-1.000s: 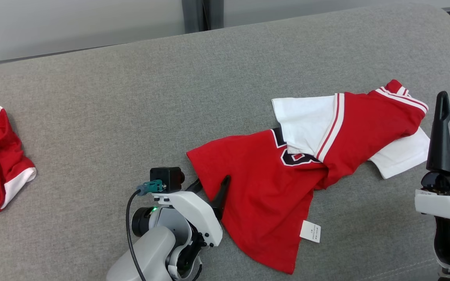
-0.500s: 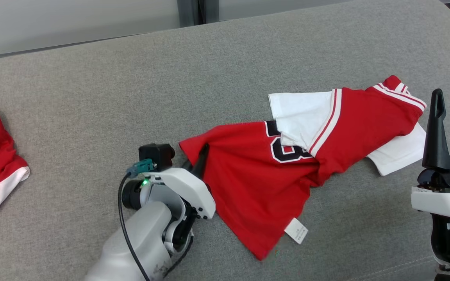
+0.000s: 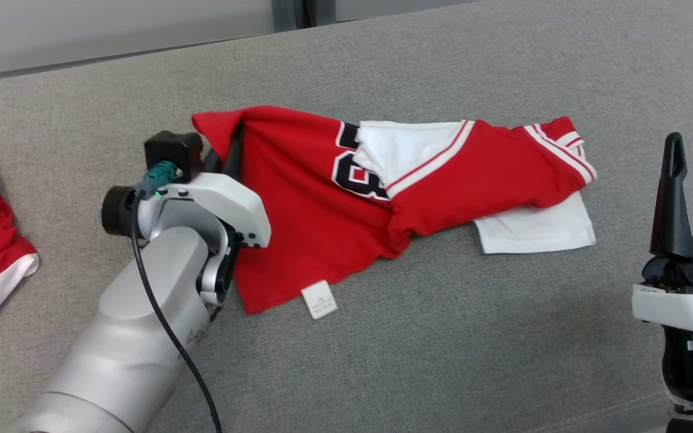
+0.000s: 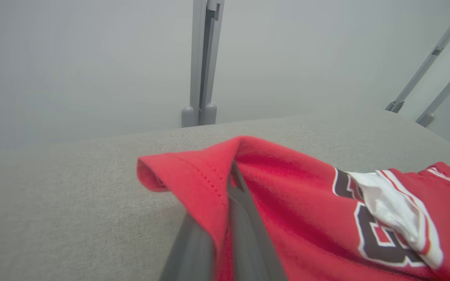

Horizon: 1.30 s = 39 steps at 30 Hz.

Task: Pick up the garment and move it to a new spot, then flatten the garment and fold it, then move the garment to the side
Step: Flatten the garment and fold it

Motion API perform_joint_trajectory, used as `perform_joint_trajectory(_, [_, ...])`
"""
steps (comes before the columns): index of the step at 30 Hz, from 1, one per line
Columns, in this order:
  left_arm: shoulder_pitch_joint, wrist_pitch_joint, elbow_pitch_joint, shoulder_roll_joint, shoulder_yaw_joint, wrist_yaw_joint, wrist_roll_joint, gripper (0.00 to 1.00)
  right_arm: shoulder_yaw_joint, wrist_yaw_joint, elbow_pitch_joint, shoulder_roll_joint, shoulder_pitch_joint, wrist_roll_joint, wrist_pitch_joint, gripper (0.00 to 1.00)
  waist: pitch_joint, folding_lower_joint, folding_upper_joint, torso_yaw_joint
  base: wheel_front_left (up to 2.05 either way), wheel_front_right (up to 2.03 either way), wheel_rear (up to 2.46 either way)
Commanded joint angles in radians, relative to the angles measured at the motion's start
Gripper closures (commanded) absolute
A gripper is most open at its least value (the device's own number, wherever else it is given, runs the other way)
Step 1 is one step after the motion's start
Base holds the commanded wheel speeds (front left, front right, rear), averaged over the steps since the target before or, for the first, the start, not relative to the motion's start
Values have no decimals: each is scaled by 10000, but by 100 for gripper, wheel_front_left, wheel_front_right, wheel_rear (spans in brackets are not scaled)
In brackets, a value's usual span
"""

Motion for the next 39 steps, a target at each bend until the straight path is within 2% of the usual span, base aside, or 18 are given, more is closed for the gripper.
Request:
perform_joint_trajectory(1, [-195,-67,64,130,97,147,149,100,-4,-3,-20,-21,-71,34,-52,0,27,0,0,-25,0,0,0])
perform_joint_trajectory(4, [-327,-74,191,183,180,304,413,100,-5,-3,20,-17,-97,38,-53,0,85,0,0,-74,0,0,0])
perform_joint_trajectory(7, [-274,-69,407,71,119,271,622,100,14,-3,46,-12,-113,41,-51,0,126,0,0,-109,0,0,0])
perform_joint_trajectory(8, [-263,-70,448,29,169,300,673,61,13,-3,61,-11,-100,40,-53,0,130,0,0,-112,0,0,0])
perform_joint_trajectory(9, [-200,-69,541,-15,224,350,690,0,13,-3,77,-10,-97,38,-51,0,130,0,0,-114,0,0,0])
perform_joint_trajectory(17, [230,-71,271,-238,642,427,1110,0,-72,-3,191,-10,16,53,-52,0,-108,0,0,94,0,0,0])
perform_joint_trajectory(23, [1103,-70,-1003,-377,1263,495,1556,0,-86,-3,272,-12,79,-14,-50,0,-473,0,0,431,0,0,0])
perform_joint_trajectory(31, [3394,-60,-3781,-654,2281,130,2347,0,180,-3,1005,-315,-128,-90,14,0,-632,0,0,1035,0,0,0])
perform_joint_trajectory(39, [4770,-60,-5206,-808,3075,-247,3196,0,616,-3,1510,-854,-509,-95,190,0,-486,0,0,1612,0,0,0])
